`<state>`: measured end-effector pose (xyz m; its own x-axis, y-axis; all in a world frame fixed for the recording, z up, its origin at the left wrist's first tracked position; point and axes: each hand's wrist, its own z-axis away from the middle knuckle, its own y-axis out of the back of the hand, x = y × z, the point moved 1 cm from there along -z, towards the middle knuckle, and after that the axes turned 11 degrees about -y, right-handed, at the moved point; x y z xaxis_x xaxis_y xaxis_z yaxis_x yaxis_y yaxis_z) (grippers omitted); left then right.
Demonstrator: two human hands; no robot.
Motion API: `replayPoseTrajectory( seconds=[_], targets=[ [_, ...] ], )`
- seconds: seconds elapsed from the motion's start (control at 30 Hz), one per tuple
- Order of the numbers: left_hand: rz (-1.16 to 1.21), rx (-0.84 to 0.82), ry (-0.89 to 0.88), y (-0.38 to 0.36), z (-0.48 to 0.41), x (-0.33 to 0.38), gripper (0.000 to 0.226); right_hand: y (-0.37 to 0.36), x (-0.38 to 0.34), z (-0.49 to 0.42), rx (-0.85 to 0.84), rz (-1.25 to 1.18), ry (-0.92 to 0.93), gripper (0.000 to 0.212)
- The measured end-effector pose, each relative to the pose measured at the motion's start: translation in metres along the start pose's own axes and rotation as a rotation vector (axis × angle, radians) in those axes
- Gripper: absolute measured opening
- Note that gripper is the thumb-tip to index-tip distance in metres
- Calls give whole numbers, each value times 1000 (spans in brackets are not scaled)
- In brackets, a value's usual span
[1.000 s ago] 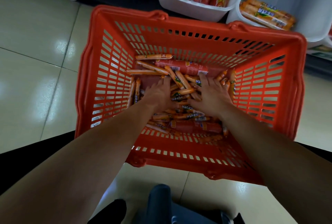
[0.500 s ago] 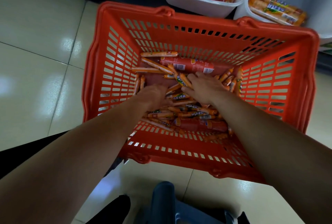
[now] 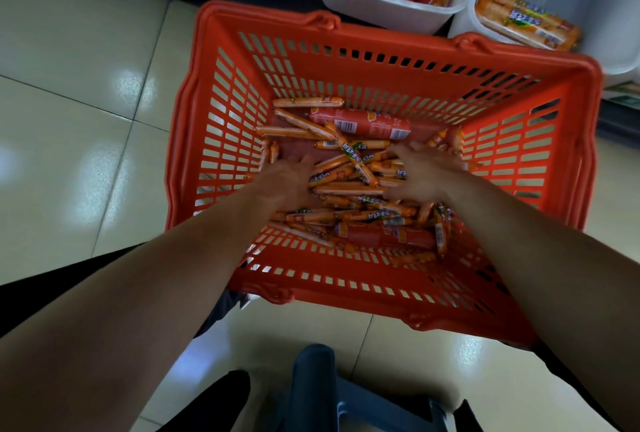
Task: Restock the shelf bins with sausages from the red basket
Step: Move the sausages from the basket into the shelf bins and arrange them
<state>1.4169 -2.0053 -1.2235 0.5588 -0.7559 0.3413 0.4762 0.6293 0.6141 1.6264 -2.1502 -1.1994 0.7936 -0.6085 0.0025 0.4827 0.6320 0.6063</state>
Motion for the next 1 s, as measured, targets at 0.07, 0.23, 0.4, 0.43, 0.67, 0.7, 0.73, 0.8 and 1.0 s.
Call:
replayPoseTrajectory(
  seconds=[0.07,0.23,0.4,0.43,0.67,0.7,0.73,0.8,1.0],
  targets=[
    [-76,42,5,-6,-4,7,96,-6,-4,-2,3,95,-3,114],
    [-16,93,-42,-9,-14,21,102,-23,0,-5,116,144,-3,128],
    [-59,16,-17,-3,-22,31,109,-20,-1,-8,131,164,52,120],
    [-61,4,-7,-2,-24,31,105,-20,-2,-8,136,180,61,113],
    [261,78,-92,0,-14,20,85,-13,-2,-6,68,270,88,64],
    [265,65,-85,1,-13,17,85,-12,-2,-7,48,279,101,62],
    [277,49,-78,1,-12,15,86,-12,-2,-7,24,270,108,60],
    [317,24,-72,4,-10,13,84,-18,2,-7,-42,152,101,60],
    [422,22,-45,5,-2,14,59,-33,15,1,-261,-151,-17,104]
  ],
)
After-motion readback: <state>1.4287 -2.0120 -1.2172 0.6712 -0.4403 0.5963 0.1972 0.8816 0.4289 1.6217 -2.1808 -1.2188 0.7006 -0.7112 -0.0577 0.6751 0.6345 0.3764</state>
